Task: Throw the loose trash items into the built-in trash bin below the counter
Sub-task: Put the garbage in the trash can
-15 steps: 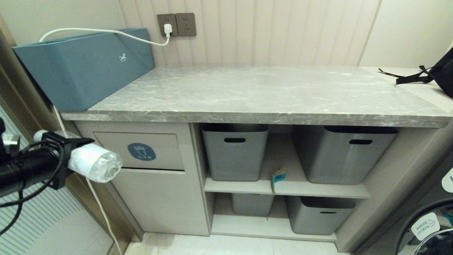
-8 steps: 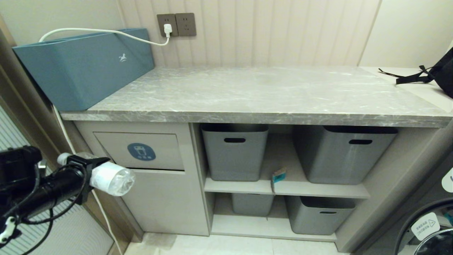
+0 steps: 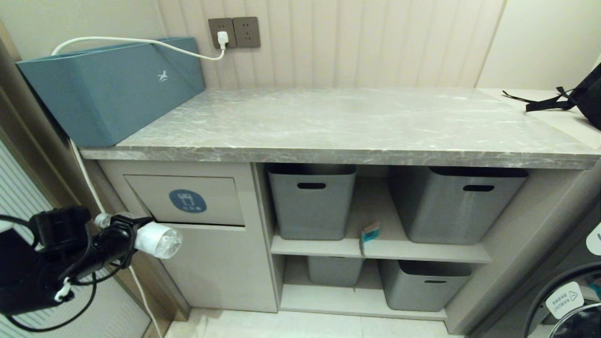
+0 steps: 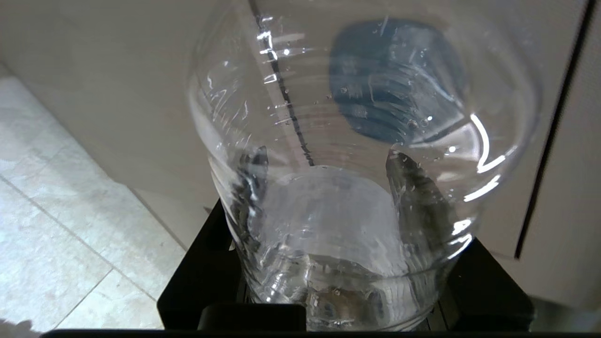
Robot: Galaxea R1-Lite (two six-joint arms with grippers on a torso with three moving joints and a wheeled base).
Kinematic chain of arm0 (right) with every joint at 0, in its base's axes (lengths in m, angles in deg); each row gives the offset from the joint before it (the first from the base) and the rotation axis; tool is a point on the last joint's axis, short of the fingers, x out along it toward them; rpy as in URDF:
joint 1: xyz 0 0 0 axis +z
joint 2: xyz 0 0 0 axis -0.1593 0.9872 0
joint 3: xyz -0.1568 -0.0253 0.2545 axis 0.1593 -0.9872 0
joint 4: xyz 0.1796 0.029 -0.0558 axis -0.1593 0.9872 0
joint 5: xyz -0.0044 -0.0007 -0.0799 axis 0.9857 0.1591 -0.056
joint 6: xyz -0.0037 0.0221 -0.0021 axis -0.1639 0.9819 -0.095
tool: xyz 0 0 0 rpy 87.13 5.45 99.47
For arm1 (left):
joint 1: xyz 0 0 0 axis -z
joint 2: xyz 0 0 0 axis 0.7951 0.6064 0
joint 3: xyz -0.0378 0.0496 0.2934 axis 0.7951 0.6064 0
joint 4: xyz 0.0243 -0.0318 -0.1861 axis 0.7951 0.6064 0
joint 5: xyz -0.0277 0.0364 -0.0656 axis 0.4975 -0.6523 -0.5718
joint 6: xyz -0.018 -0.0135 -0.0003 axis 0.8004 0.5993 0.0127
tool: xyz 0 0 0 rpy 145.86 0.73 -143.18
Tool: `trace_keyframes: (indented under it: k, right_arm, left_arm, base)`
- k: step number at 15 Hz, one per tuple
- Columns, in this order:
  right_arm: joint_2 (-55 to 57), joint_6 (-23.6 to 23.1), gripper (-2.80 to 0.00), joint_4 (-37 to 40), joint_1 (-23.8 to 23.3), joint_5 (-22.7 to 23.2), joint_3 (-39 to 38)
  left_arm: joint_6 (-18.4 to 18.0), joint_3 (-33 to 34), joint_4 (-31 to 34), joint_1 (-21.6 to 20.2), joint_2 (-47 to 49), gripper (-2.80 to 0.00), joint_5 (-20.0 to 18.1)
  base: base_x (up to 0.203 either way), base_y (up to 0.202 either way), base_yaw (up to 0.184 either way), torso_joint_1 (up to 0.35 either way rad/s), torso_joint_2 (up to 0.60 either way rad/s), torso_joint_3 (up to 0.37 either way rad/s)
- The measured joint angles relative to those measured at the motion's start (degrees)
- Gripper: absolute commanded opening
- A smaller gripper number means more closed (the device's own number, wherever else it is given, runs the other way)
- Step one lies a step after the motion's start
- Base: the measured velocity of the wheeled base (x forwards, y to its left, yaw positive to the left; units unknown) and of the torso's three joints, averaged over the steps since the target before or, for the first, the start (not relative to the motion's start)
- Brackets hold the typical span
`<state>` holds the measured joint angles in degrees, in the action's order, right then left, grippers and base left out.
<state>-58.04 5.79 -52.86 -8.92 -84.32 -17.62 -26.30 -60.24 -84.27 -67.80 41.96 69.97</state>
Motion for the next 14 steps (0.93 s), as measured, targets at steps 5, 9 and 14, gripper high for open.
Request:
trace_keyframes:
  k: [5, 9, 14]
  right_arm:
    - [0.00, -0.02, -2.80, 0.00, 0.00, 0.00, 0.00]
    - [0.00, 0.00, -2.80, 0.02, 0.00, 0.01, 0.00]
    - [0.00, -0.02, -2.80, 0.00, 0.00, 0.00, 0.00]
  left_arm:
    - [6.86, -8.83, -0.22, 1.41, 6.24, -2.80, -0.37]
    - [9.99, -13.51, -0.07, 5.04, 8.12, -2.80, -0.01]
    - [12.06, -20.54, 0.56, 9.16, 11.10, -2.80, 3.21]
  base:
    - [0.000, 0.000, 0.000, 0.000, 0.00, 0.000]
    - [0.000, 0.000, 0.000, 0.000, 0.00, 0.000]
    - [0.000, 0.000, 0.000, 0.000, 0.00, 0.000]
